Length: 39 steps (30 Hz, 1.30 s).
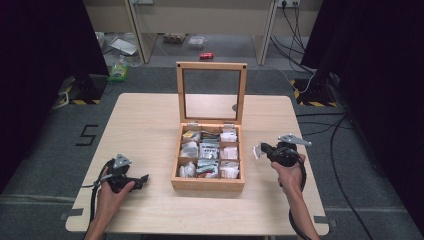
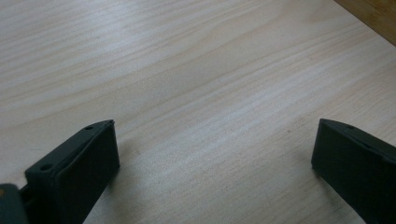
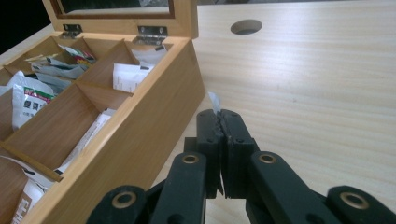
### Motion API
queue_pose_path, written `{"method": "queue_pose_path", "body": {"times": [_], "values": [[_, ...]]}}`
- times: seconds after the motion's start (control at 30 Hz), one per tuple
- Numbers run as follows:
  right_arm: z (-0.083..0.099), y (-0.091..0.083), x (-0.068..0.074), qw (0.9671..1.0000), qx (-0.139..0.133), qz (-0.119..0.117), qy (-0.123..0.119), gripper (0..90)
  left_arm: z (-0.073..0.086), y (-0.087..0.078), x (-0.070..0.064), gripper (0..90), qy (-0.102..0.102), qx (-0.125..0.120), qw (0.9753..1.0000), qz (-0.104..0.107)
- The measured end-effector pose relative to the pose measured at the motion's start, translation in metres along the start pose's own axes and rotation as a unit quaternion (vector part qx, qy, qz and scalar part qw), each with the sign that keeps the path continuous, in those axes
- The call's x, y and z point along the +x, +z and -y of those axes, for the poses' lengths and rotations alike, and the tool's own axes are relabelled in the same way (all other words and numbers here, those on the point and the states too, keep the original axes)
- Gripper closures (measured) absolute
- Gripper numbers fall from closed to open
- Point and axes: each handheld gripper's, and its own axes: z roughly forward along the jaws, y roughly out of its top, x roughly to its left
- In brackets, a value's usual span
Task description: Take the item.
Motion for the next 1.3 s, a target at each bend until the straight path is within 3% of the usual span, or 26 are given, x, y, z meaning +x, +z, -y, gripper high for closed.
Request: {"method": "queue_pose_path", "body": {"times": [0.77,1.3], "values": [[0.016,0.014,-0.003,0.9995,0.031,0.005,0.005,86.8,0.000,0.000,0.000,0.1,0.000,0.000,1.0000,0.000],[0.021,0.014,-0.016,0.9985,0.044,0.028,0.012,81.8,0.000,0.000,0.000,0.1,0.000,0.000,1.0000,0.000]]}}
